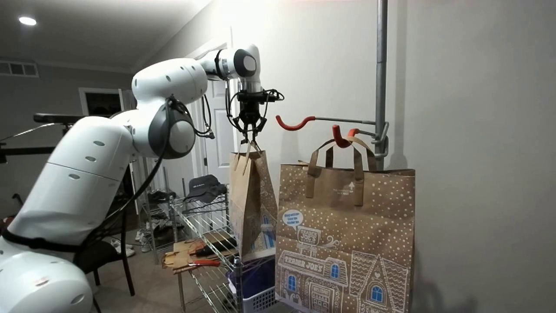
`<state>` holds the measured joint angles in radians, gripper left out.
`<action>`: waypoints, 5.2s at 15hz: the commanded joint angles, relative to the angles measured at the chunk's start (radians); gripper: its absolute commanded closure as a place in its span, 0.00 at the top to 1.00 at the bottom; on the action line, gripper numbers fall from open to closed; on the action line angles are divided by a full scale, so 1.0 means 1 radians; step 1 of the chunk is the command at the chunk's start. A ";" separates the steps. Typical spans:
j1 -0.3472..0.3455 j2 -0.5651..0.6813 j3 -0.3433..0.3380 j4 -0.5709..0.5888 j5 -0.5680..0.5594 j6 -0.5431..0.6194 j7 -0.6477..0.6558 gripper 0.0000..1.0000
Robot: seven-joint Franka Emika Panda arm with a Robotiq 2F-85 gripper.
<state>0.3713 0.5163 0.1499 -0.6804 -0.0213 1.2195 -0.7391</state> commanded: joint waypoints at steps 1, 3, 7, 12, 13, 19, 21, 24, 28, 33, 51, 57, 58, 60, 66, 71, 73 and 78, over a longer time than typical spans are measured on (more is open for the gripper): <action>-0.009 -0.026 0.000 -0.010 -0.001 -0.060 -0.023 0.60; -0.016 -0.034 0.001 -0.010 0.004 -0.080 -0.028 0.71; -0.026 -0.086 0.002 0.009 -0.002 -0.113 -0.065 0.97; -0.033 -0.176 -0.011 0.055 -0.013 -0.195 -0.087 1.00; -0.034 -0.189 -0.014 0.062 -0.009 -0.203 -0.081 1.00; -0.049 -0.228 -0.042 -0.003 0.021 -0.206 -0.032 1.00; -0.067 -0.249 -0.037 -0.044 0.073 -0.216 -0.021 1.00; -0.098 -0.294 -0.039 -0.116 0.165 -0.192 -0.028 1.00; -0.083 -0.247 -0.043 -0.045 0.142 -0.204 -0.037 1.00; -0.049 -0.273 -0.022 -0.075 0.150 -0.175 -0.017 1.00; 0.335 -0.496 0.124 -0.747 0.205 0.308 0.657 1.00; 0.313 -0.606 0.188 -1.046 0.303 0.483 0.780 1.00; 0.304 -0.627 0.199 -1.098 0.316 0.500 0.797 1.00; 0.288 -0.666 0.214 -1.204 0.349 0.538 0.803 1.00; 0.271 -0.830 0.228 -1.532 0.454 0.934 0.621 1.00; 0.286 -0.838 0.222 -1.588 0.461 1.041 0.616 1.00; 0.289 -0.867 0.219 -1.614 0.462 1.051 0.616 1.00; 0.249 -0.912 0.188 -1.689 0.455 1.057 0.647 1.00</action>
<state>0.6595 -0.3513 0.3630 -2.3009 0.4342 2.2711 -0.1183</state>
